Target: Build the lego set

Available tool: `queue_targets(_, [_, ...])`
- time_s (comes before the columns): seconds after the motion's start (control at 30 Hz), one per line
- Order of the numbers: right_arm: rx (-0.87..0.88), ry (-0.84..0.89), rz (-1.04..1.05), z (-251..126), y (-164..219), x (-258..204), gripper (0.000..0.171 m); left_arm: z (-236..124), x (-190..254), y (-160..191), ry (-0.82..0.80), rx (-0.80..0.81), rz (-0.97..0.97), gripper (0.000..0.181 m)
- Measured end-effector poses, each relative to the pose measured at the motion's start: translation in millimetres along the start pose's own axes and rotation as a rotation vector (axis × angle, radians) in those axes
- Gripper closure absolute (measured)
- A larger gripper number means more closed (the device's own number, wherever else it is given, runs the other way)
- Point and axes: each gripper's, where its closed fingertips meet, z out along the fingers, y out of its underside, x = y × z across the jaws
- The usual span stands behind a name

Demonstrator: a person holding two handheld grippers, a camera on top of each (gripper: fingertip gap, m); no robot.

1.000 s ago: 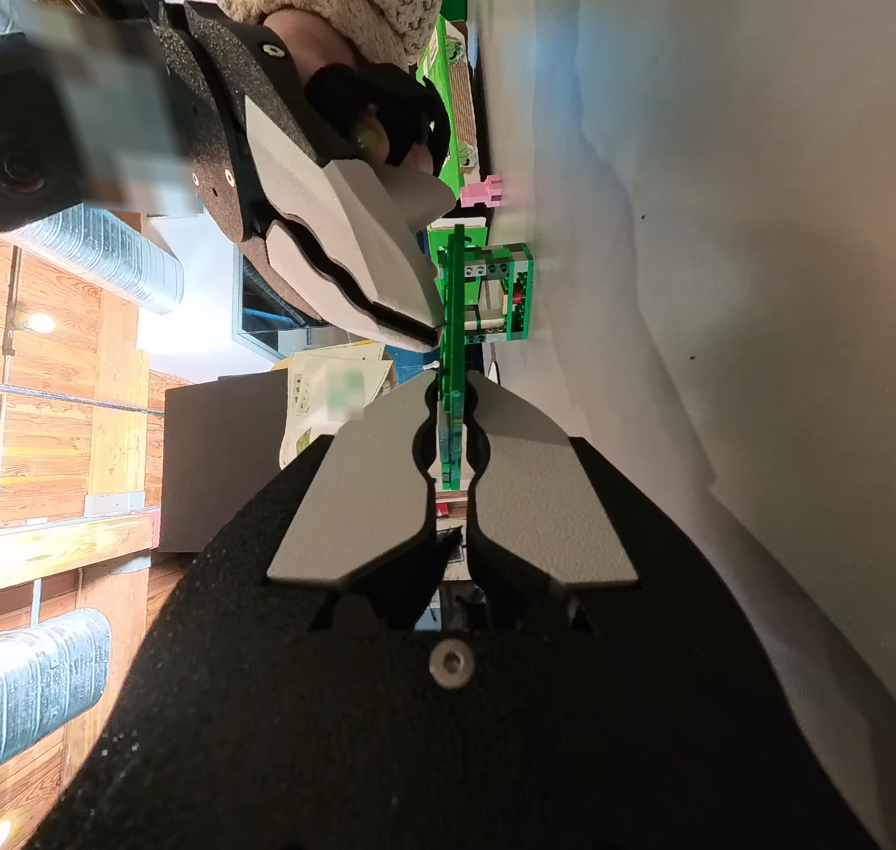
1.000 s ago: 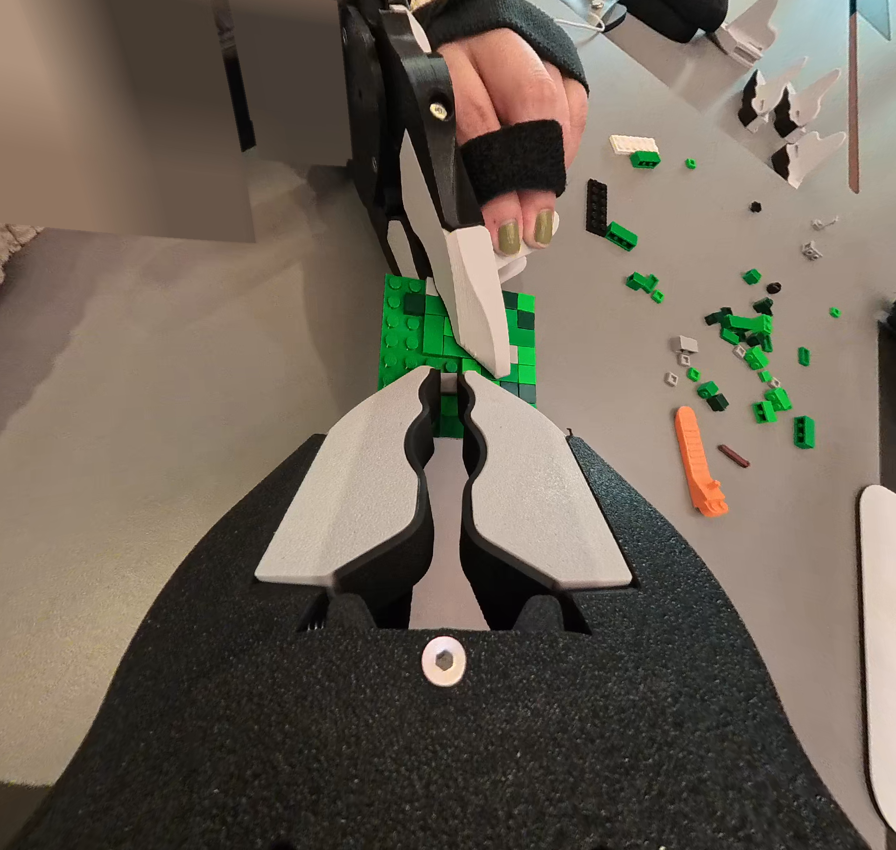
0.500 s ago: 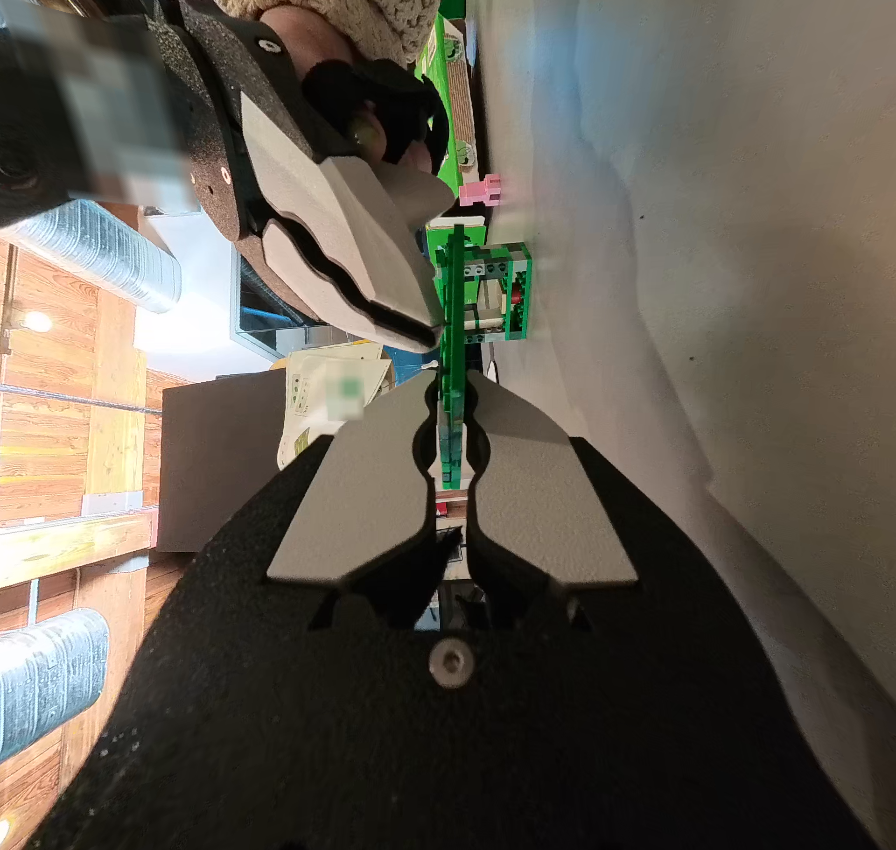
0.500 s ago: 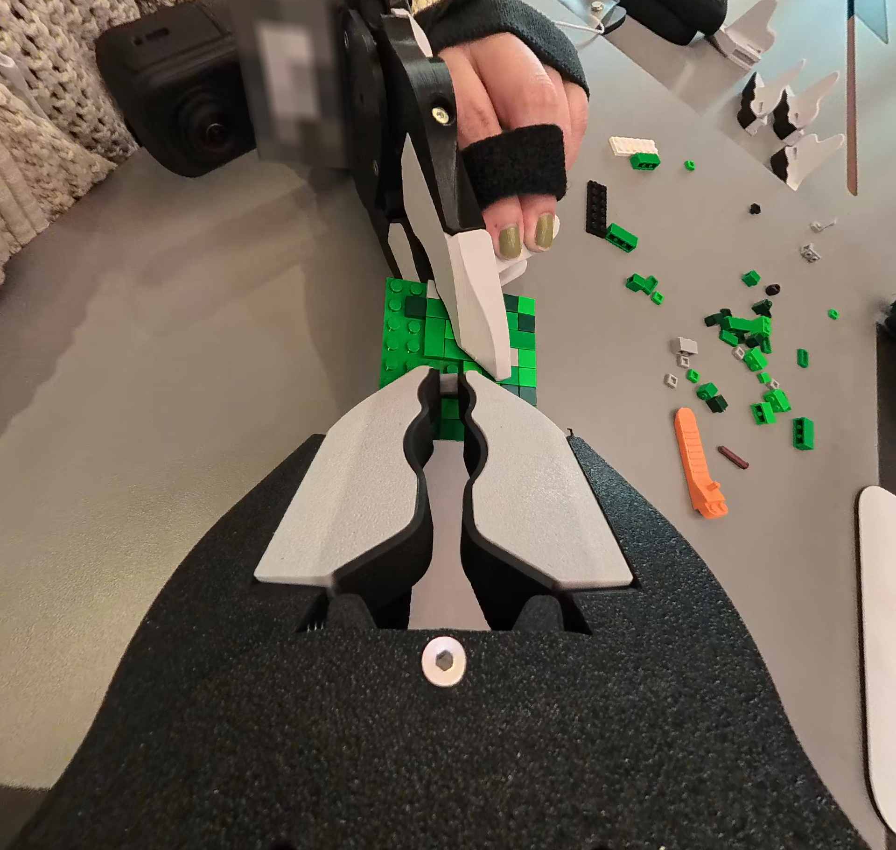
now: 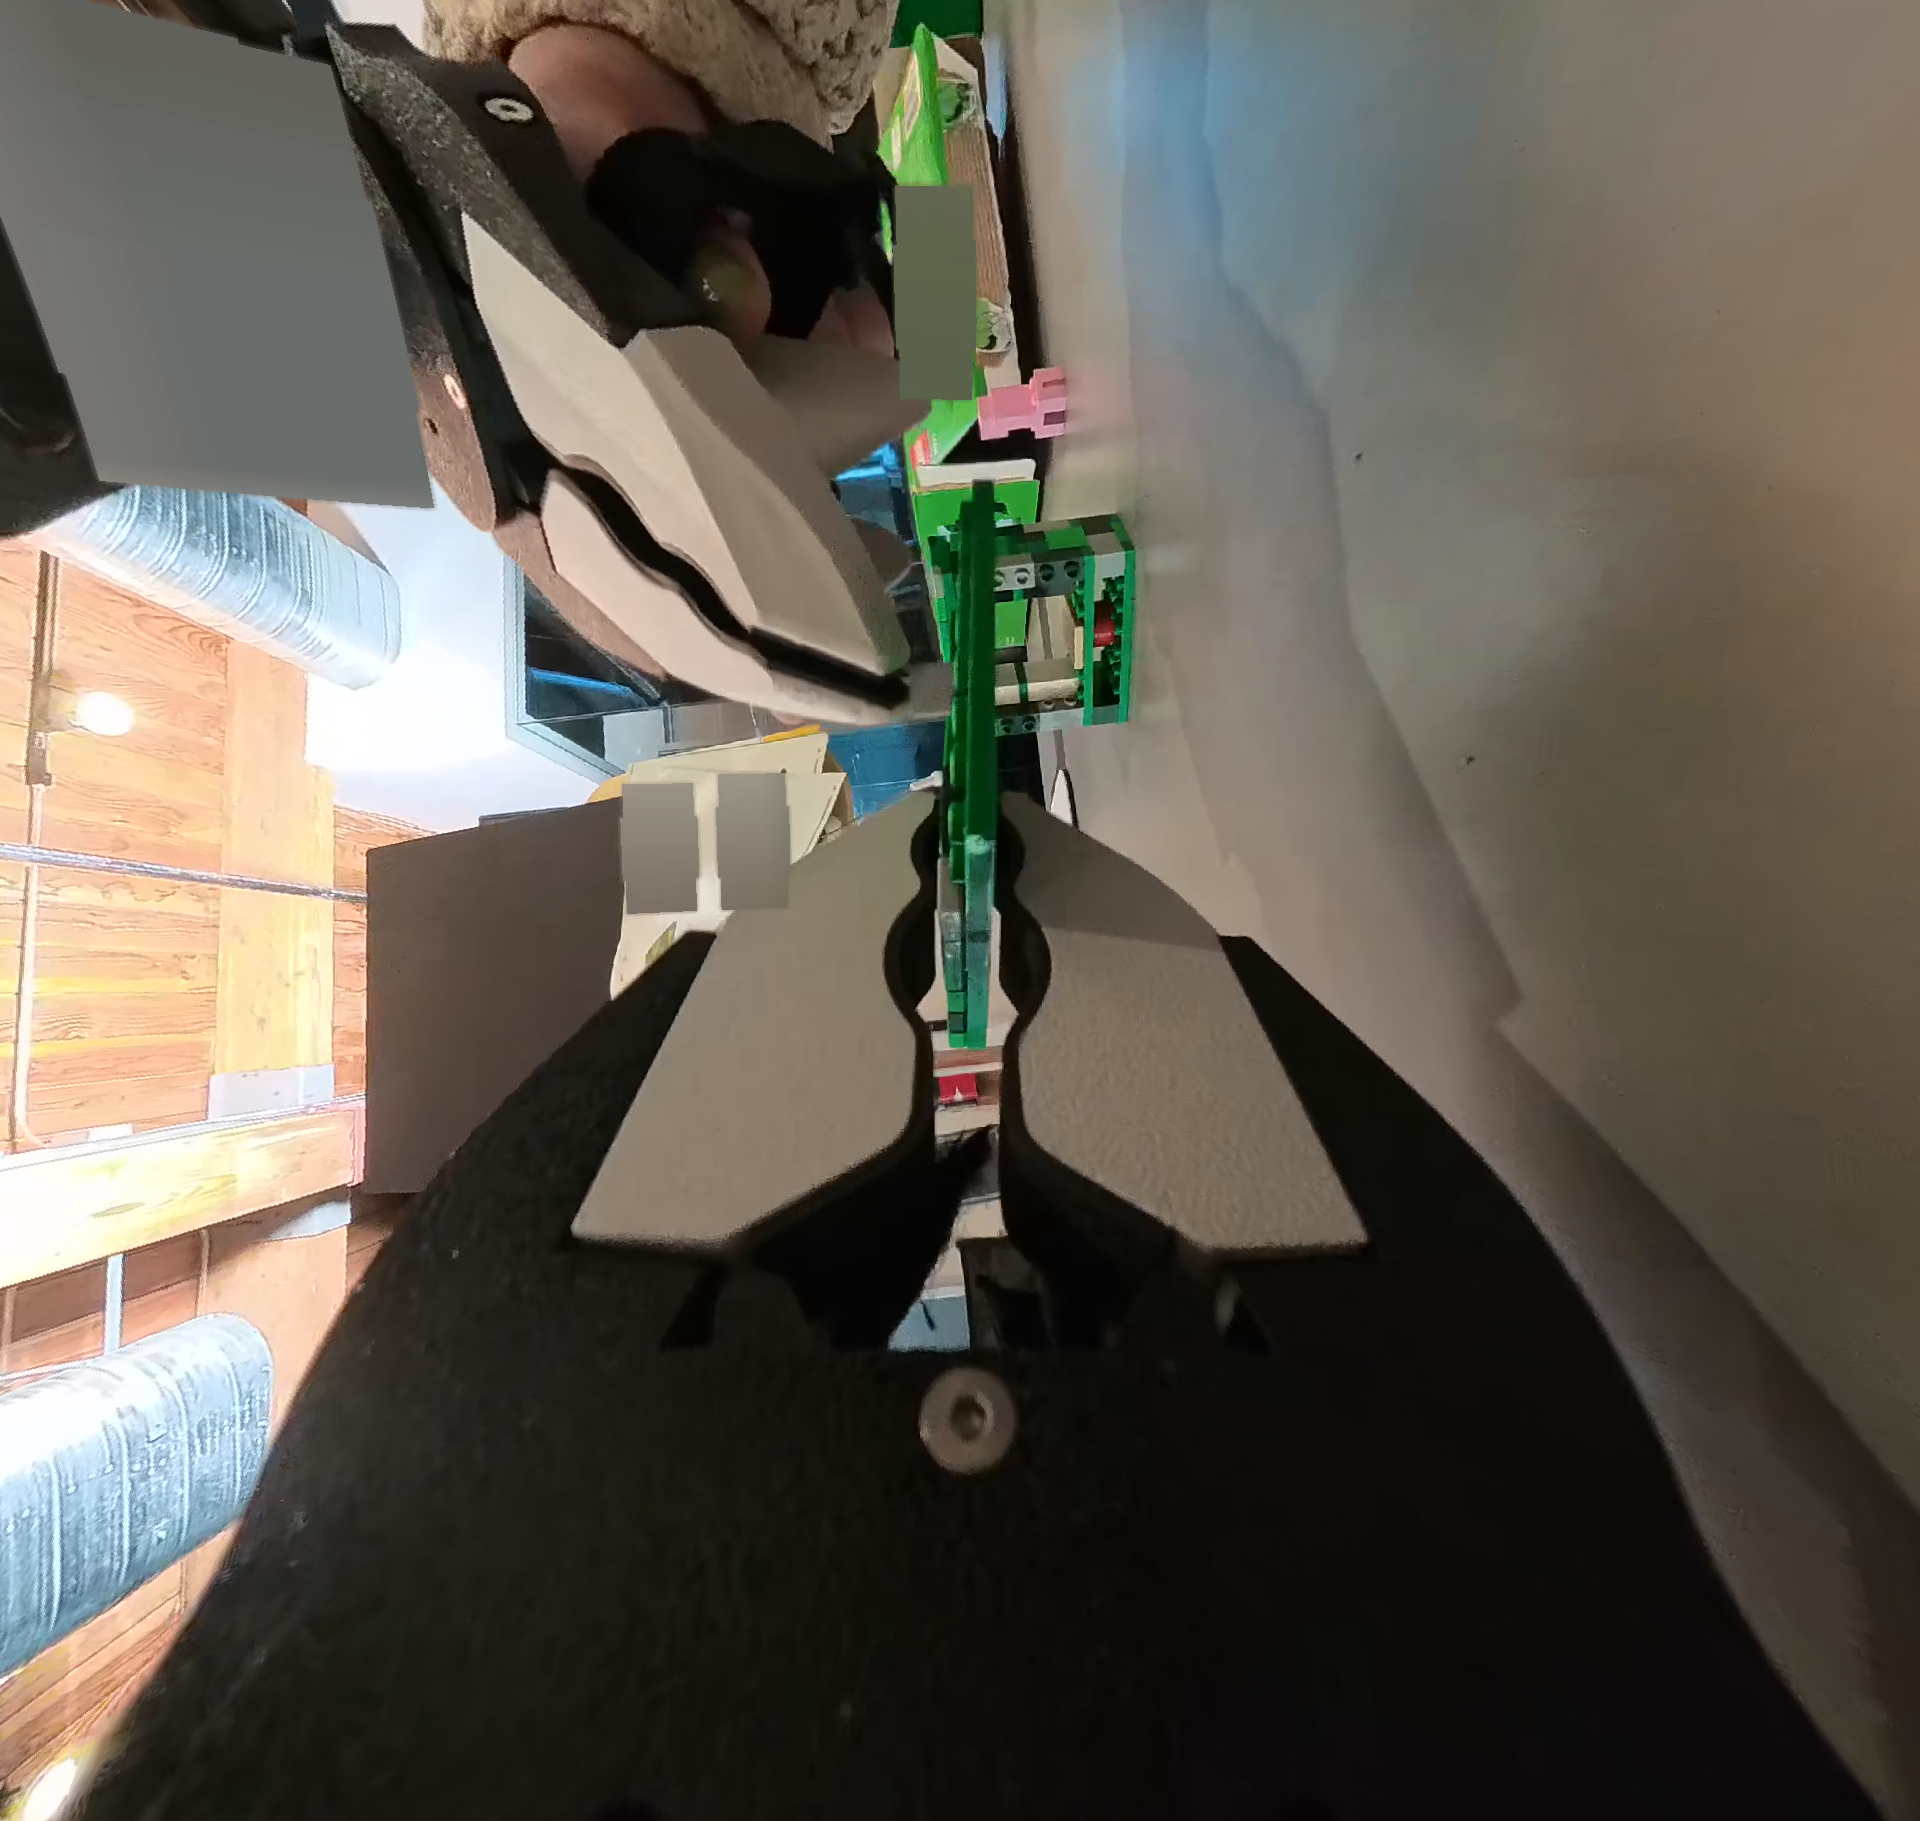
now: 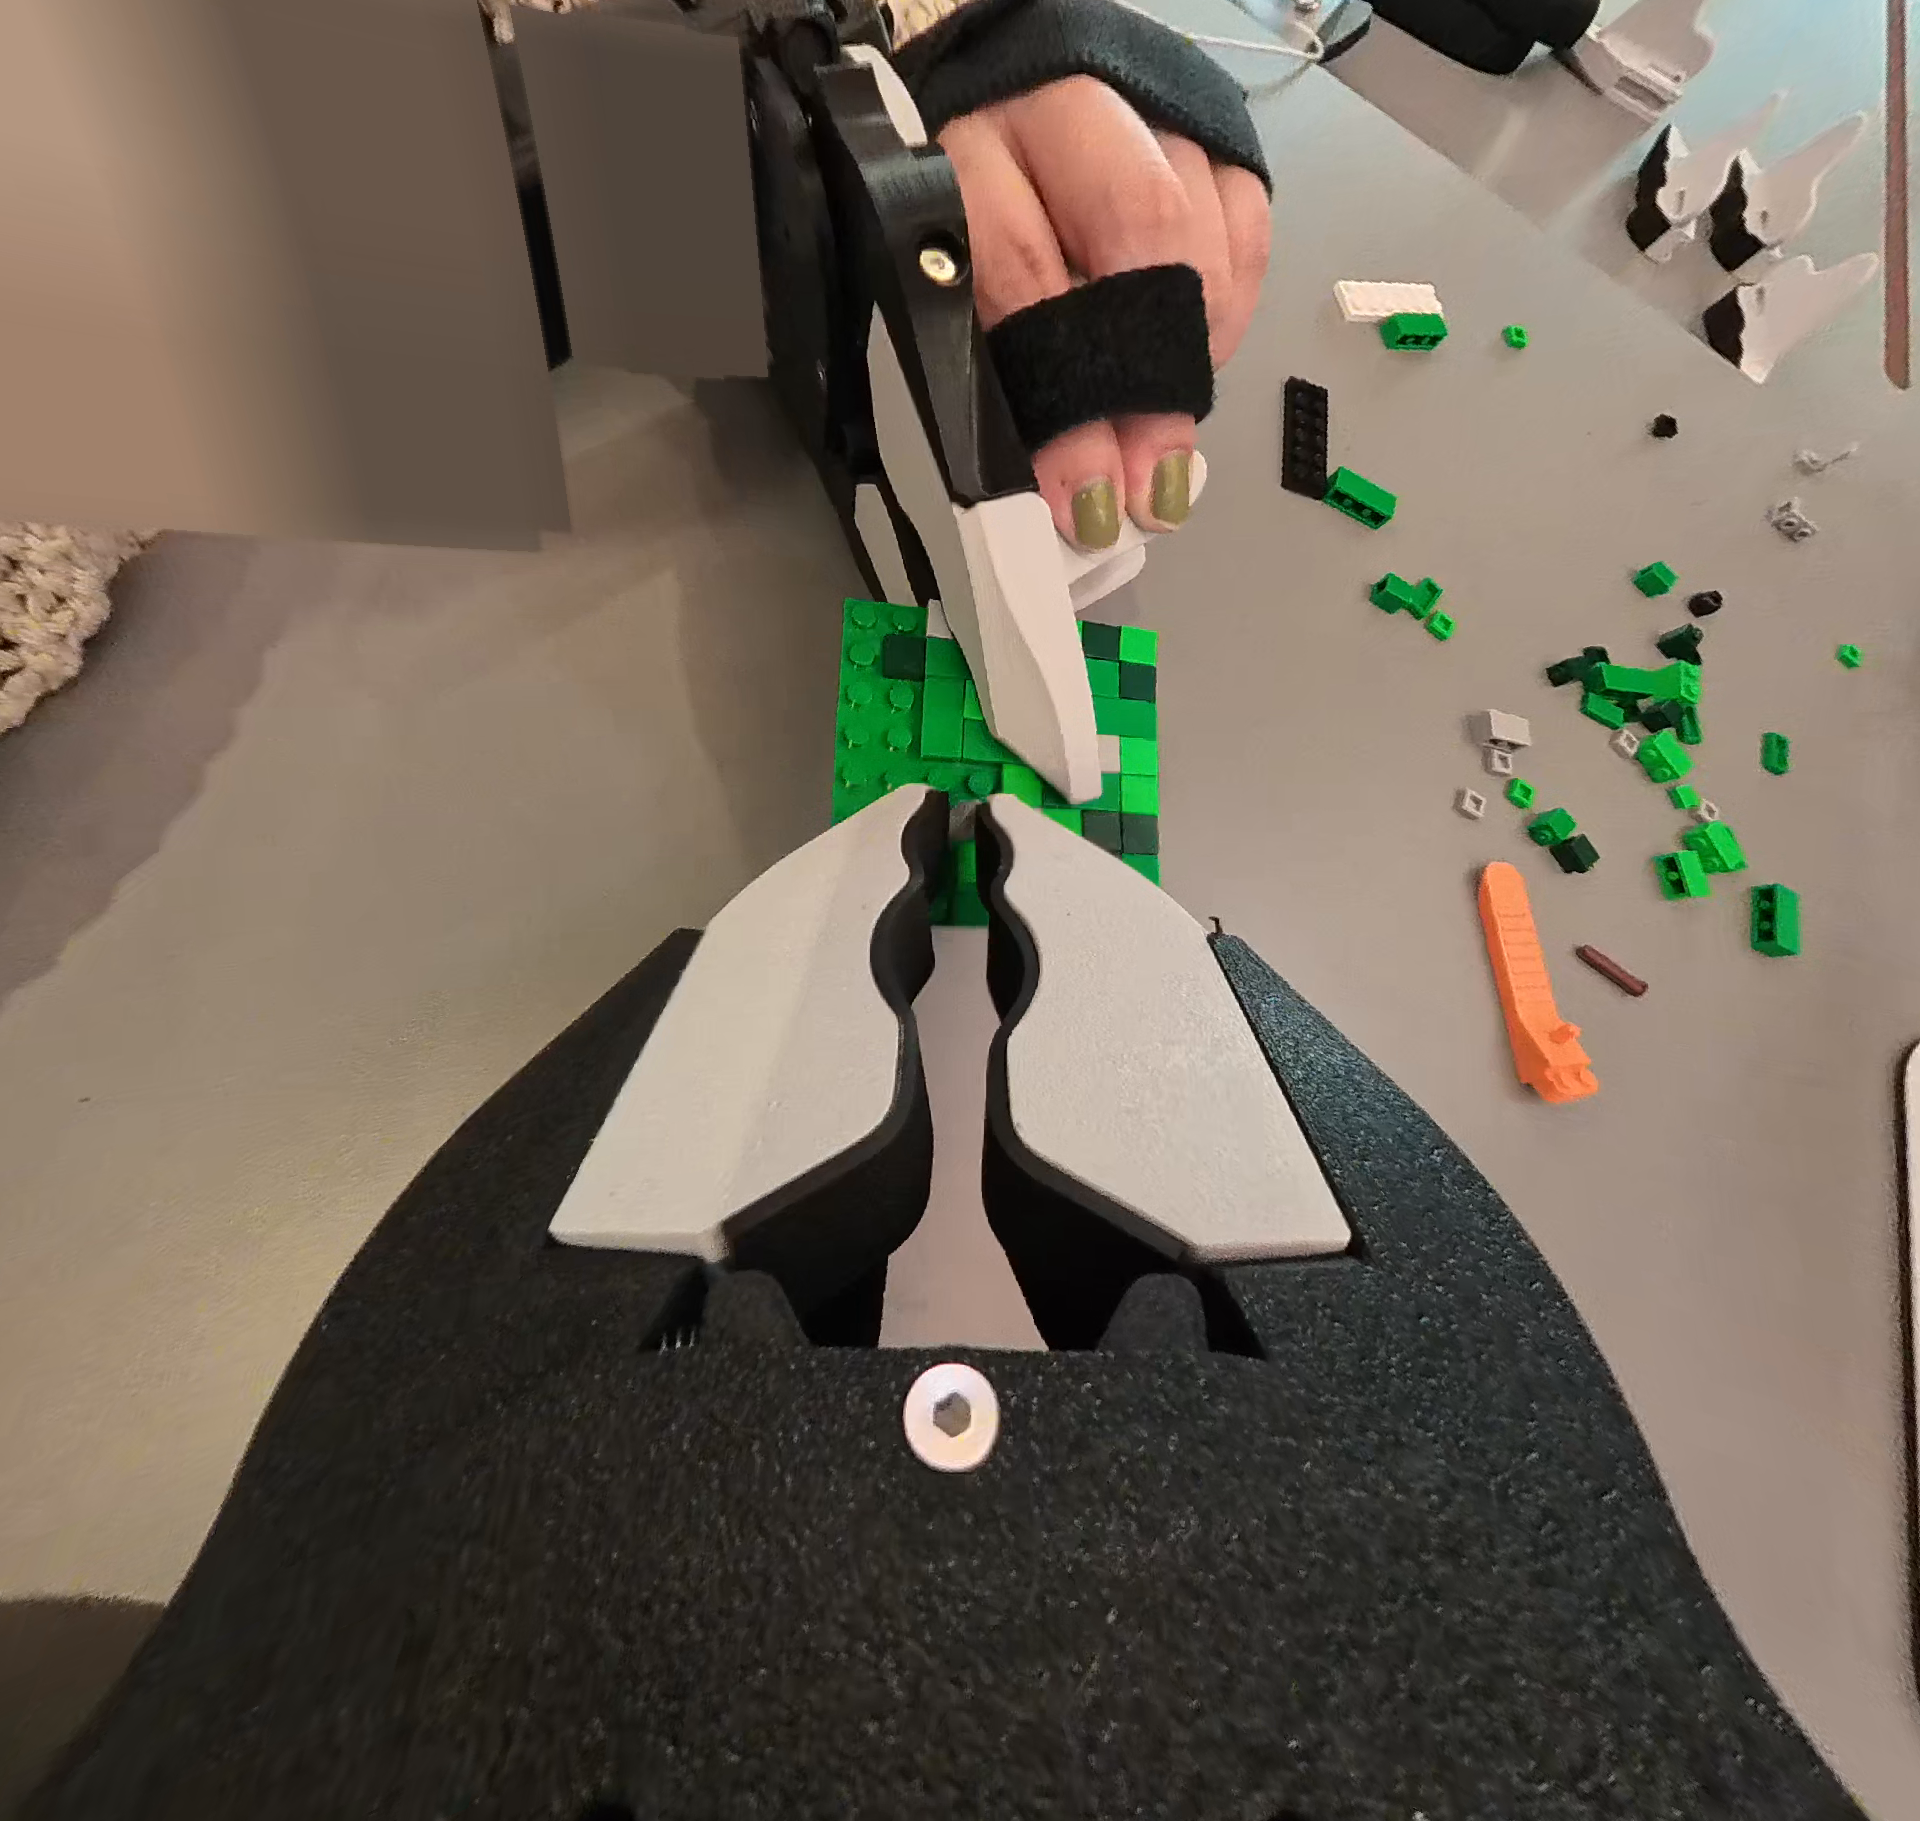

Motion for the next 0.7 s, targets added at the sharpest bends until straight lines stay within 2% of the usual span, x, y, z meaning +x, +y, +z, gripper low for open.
queue_targets(0.23, [-0.071, 0.021, 0.012, -15, 13, 7, 0.168, 1, 1, 4, 0.008, -0.017, -0.004, 0.175])
queue_targets(0.33, [-0.032, 0.033, 0.031, -19, 9, 10, 0.167, 1, 1, 4, 0.008, -0.019, -0.006, 0.175])
queue_targets(0.5, [-0.058, 0.039, -0.002, -6, 8, 6, 0.160, 1, 0, 3, 0.004, -0.015, -0.003, 0.175])
queue_targets(0.7, [-0.036, 0.017, 0.007, 4, 6, 2, 0.160, 1, 0, 1, 0.002, -0.007, 0.009, 0.175])
